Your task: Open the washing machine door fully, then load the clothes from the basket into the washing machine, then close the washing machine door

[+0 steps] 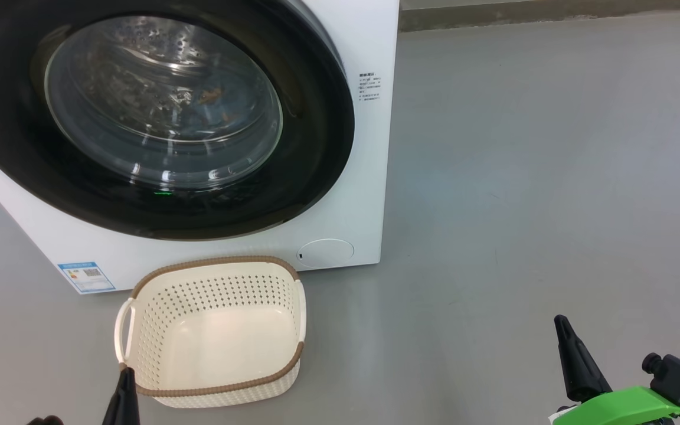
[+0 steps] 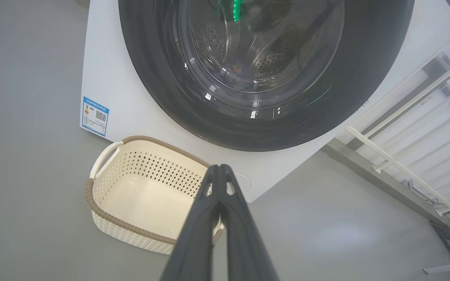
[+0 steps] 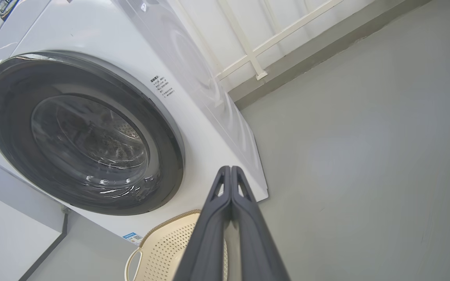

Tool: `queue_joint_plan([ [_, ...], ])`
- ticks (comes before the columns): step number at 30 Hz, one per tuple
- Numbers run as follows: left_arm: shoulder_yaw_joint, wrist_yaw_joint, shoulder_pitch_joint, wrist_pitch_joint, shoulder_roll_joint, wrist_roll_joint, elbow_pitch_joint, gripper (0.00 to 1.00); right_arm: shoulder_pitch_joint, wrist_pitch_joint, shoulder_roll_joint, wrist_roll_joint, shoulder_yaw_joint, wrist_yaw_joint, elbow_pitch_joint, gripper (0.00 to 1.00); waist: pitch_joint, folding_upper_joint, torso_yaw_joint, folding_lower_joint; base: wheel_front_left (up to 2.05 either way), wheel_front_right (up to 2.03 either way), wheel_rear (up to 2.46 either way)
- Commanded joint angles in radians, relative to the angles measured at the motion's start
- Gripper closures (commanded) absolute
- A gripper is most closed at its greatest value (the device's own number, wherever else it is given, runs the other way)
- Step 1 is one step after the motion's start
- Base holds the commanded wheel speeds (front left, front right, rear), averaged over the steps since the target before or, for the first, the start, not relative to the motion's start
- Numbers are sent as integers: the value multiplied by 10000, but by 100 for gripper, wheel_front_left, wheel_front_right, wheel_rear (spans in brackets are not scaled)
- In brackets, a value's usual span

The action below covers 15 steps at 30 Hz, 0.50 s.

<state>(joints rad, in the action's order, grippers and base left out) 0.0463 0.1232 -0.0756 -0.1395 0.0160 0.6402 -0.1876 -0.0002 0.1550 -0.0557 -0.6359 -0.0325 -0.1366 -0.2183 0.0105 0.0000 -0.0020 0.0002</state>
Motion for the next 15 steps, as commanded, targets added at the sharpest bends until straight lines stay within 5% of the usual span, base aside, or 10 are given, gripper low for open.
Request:
queue_joint_plan([
  [1,183,18,540,83,159,354,168,100,-440,-95,-83,-388,20,20,200,100,-2,0,1,-1,0,0,0],
  [15,265,28,758,494,190,1923,42,100,-542,-493,-93,-1997,-74,26,124,100,-14,0,4,-1,0,0,0],
])
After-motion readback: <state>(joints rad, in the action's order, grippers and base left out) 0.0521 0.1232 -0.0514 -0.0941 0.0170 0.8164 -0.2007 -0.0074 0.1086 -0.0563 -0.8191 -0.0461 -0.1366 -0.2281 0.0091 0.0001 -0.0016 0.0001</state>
